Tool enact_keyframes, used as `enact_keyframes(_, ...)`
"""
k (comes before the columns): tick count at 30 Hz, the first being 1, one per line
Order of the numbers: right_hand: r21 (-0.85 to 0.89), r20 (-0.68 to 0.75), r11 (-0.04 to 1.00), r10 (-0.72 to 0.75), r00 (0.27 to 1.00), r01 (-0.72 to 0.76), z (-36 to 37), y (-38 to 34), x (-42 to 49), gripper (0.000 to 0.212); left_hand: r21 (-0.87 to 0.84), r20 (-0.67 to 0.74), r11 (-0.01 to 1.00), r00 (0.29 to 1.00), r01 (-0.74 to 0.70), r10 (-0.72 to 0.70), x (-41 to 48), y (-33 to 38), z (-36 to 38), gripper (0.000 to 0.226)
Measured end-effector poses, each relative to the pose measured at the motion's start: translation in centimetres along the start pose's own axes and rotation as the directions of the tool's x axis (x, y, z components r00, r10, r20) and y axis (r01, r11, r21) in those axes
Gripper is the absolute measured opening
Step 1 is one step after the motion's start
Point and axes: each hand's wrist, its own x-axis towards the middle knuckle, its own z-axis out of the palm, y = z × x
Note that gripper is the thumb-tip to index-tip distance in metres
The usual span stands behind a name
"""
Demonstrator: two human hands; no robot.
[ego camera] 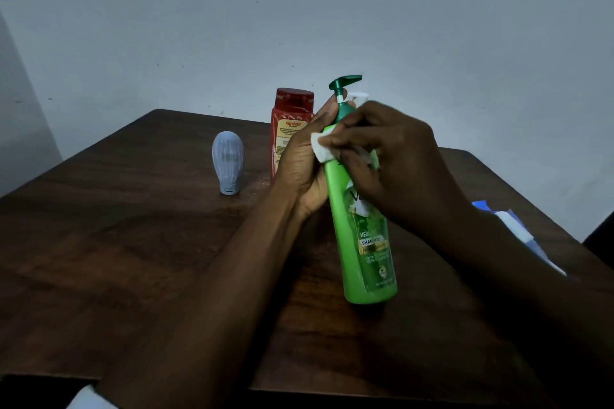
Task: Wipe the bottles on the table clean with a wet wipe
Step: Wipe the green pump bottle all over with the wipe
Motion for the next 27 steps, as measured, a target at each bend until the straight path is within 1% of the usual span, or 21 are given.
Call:
enact_keyframes(2,0.004,-0.017,1.000,0.006,1.000,-0.006,0.1,0.3,1.0,0.017,-0.038,0.037,0.999,0.999,-0.019,0.020,-0.2,-0.1,-0.1,0.019)
enact_keyframes(3,0.004,-0.022,1.000,0.011,1.000,-0.011,0.2,0.5,1.4,0.017,-0.051,0.053,0.998,0.998,-0.044,0.047,-0.1,-0.1,-0.3,0.028)
enact_keyframes(4,0.004,-0.027,1.000,0.017,0.999,-0.017,0.3,0.6,1.5,0.018,-0.059,0.062,0.997,0.996,-0.059,0.063,0.1,-0.1,-0.5,0.043)
enact_keyframes(5,0.004,-0.040,1.000,0.030,0.999,-0.030,0.3,0.7,1.4,0.018,-0.063,0.070,0.995,0.995,-0.072,0.077,0.1,-0.1,-0.5,0.050)
enact_keyframes(6,0.005,-0.058,0.999,0.044,0.997,-0.044,0.3,0.7,1.2,0.018,-0.062,0.069,0.993,0.993,-0.095,0.100,0.1,-0.1,-0.5,0.046)
enact_keyframes(7,0.013,-0.078,0.998,0.066,0.995,-0.065,0.2,0.8,1.0,0.017,-0.046,0.061,0.992,0.991,-0.120,0.123,0.1,-0.1,-0.5,0.036)
enact_keyframes(8,0.027,-0.097,0.996,0.092,0.991,-0.090,0.0,1.0,0.7,0.016,-0.027,0.054,0.992,0.991,-0.124,0.125,0.1,0.0,-0.5,0.026)
enact_keyframes(9,0.050,-0.112,0.992,0.125,0.986,-0.120,-0.1,1.2,0.4,0.016,-0.007,0.047,0.994,0.993,-0.109,0.109,0.1,0.0,-0.4,0.022)
enact_keyframes(11,0.121,-0.119,0.970,0.223,0.967,-0.209,-0.6,1.9,0.0,0.014,0.043,0.047,0.996,0.996,-0.083,0.081,0.0,0.2,-0.3,0.022)
enact_keyframes(14,0.201,-0.078,0.906,0.395,0.916,-0.373,-1.1,2.7,-0.1,0.013,0.105,0.044,0.991,0.996,-0.081,0.077,-0.1,0.3,-0.2,0.024)
enact_keyframes(17,0.262,-0.054,0.855,0.477,0.877,-0.448,-1.2,2.7,0.0,0.012,0.113,0.053,0.990,0.995,-0.090,0.084,-0.2,0.3,-0.1,0.024)
enact_keyframes(20,0.271,-0.054,0.835,0.510,0.858,-0.479,-1.1,2.5,0.1,0.011,0.137,0.037,0.985,0.994,-0.109,0.105,-0.1,0.3,-0.3,0.025)
enact_keyframes(24,0.270,-0.083,0.827,0.531,0.843,-0.494,-0.7,2.3,0.0,0.010,0.107,0.024,0.987,0.993,-0.117,0.115,0.0,0.3,-0.4,0.025)
enact_keyframes(26,0.234,-0.134,0.865,0.480,0.867,-0.443,-0.4,1.8,-0.3,0.012,0.098,0.009,0.989,0.994,-0.111,0.111,0.0,0.3,-0.5,0.023)
enact_keyframes(27,0.205,-0.162,0.897,0.426,0.890,-0.392,-0.2,1.6,-0.5,0.014,0.088,0.016,0.991,0.995,-0.098,0.097,0.1,0.3,-0.5,0.024)
